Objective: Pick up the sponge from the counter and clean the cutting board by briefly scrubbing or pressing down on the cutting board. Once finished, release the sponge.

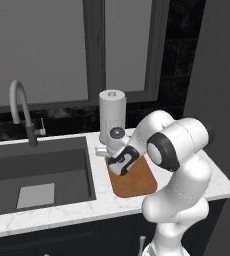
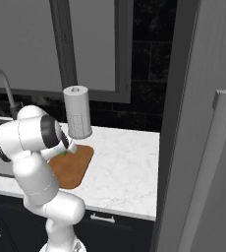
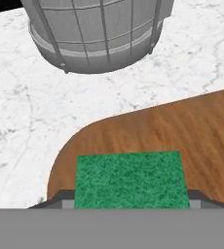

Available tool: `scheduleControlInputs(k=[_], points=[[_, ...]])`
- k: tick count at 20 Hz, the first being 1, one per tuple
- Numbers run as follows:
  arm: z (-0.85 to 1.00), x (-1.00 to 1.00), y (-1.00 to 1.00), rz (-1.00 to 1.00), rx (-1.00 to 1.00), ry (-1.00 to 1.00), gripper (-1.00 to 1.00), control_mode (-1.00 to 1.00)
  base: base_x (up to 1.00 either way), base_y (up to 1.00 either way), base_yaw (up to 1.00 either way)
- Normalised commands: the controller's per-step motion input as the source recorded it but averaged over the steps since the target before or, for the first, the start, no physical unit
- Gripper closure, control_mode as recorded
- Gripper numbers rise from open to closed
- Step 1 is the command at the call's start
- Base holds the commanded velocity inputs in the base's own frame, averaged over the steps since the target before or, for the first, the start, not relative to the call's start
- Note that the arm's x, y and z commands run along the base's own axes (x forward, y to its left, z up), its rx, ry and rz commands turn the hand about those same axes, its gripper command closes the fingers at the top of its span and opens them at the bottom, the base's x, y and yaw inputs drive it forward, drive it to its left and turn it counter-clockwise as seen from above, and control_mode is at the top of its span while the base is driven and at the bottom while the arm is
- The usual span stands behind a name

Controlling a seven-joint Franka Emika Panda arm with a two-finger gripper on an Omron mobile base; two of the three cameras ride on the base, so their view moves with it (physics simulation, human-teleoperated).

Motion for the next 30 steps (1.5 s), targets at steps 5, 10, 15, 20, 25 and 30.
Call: scheduleControlInputs(k=[5, 10, 15, 20, 25, 30], points=[[-0.26, -0.51, 0.00, 0.00, 0.00, 0.00, 1.00, -1.00, 0.00, 0.00, 0.00], [-0.44, -0.63, 0.00, 0.00, 0.00, -0.06, 1.00, -1.00, 0.00, 0.00, 0.00], [-0.54, -0.99, 0.00, 0.00, 0.01, -0.22, 1.00, -1.00, 0.00, 0.00, 0.00], [-0.58, -0.89, -0.08, 0.00, 0.05, -0.08, 1.00, -1.00, 0.00, 0.00, 0.00], [-0.12, -0.55, -0.15, 0.00, 0.04, 0.17, 1.00, -1.00, 0.00, 0.00, 0.00], [-0.04, -0.84, -0.27, -0.01, 0.02, 0.12, 1.00, -1.00, 0.00, 0.00, 0.00]])
